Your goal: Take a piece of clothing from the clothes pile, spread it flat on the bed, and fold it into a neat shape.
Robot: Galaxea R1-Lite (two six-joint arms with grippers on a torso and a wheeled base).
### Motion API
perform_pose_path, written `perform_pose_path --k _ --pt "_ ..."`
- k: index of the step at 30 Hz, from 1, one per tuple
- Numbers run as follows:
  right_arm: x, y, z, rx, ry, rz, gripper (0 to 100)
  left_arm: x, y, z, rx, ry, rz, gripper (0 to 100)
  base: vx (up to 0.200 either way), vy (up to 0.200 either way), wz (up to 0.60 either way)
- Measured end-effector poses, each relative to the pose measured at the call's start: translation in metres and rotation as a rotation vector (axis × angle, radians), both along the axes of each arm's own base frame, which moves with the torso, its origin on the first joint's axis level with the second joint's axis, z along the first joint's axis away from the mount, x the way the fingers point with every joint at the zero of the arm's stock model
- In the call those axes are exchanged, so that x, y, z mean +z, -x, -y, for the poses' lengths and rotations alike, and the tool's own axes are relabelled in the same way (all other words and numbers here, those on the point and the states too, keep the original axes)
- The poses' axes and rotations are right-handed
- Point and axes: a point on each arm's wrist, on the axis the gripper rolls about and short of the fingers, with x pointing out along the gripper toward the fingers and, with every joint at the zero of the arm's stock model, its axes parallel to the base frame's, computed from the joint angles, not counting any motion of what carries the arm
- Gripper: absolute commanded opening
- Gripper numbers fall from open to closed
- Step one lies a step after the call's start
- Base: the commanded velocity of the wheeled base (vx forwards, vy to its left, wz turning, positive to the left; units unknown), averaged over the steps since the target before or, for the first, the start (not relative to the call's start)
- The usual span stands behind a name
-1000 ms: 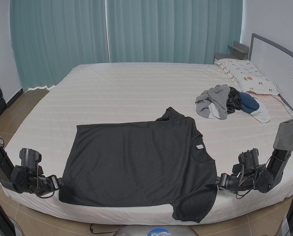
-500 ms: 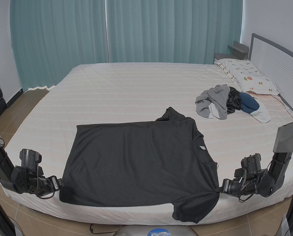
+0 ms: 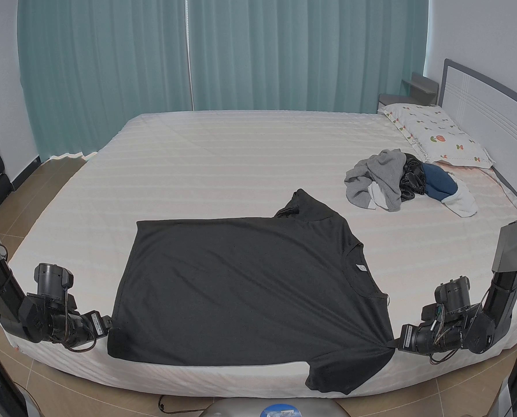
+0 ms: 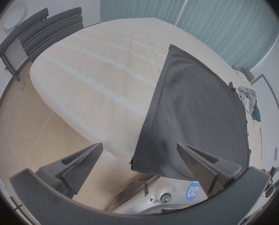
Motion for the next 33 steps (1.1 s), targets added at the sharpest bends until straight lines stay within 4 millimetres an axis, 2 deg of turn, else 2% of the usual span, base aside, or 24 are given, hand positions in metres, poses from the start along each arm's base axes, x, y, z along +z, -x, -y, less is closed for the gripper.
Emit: perform_pose_path --k 6,7,18,30,33 --pt "-0.001 0.005 0.002 -0.003 0.004 -0.017 0 0.001 0.0 0.0 0.0 0.0 0.002 100 0.0 0.0 0.0" --pt "-0.001 0.006 0.002 -0.004 0.004 -0.02 100 0.001 0.0 0.0 0.0 0.0 0.003 100 0.0 0.0 0.0" --pt "0.004 0.001 0.003 -0.02 -0.029 0.017 100 0.007 0.0 0.0 -0.008 0.007 0.036 100 0.0 0.0 0.0" --pt "0.024 -0.009 0.005 -0.134 -0.226 0.095 100 0.023 -0.004 0.002 -0.002 0.115 0.116 100 0.0 0.0 0.0" --pt "0.028 -0.013 0.008 -0.153 -0.271 0.115 100 0.025 -0.007 0.002 0.022 0.147 0.128 100 0.0 0.2 0.0"
